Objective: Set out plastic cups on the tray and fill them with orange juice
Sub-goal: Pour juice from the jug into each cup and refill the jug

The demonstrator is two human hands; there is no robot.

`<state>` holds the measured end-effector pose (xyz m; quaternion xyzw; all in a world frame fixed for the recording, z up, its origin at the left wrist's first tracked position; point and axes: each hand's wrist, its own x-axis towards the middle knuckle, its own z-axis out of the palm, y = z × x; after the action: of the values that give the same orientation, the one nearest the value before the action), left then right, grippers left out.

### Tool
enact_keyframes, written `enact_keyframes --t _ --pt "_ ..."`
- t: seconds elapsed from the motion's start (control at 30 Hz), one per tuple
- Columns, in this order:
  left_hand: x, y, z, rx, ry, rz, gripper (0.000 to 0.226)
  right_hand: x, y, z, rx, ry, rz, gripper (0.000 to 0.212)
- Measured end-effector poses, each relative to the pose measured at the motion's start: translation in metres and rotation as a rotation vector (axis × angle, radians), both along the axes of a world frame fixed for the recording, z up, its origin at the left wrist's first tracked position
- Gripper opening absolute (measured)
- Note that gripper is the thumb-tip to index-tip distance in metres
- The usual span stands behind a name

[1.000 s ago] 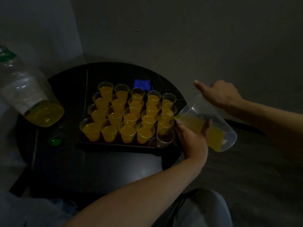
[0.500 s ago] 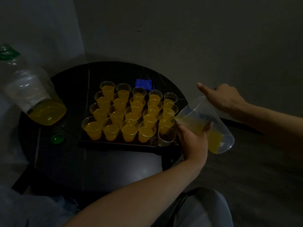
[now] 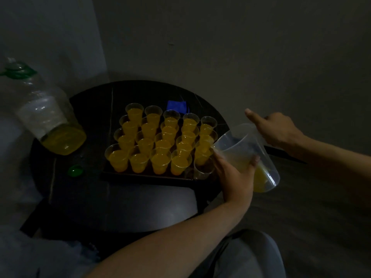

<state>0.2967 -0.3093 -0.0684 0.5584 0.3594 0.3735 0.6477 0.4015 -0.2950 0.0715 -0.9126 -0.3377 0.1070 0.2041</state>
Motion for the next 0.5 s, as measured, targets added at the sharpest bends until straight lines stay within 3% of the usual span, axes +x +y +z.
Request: enact_keyframes --t 0.5 --pt "-0.023 -0.023 -0.003 -0.049 0.025 0.043 0.116 -0.020 -0.010 -0.007 -0.054 -0.130 0.091 0.076"
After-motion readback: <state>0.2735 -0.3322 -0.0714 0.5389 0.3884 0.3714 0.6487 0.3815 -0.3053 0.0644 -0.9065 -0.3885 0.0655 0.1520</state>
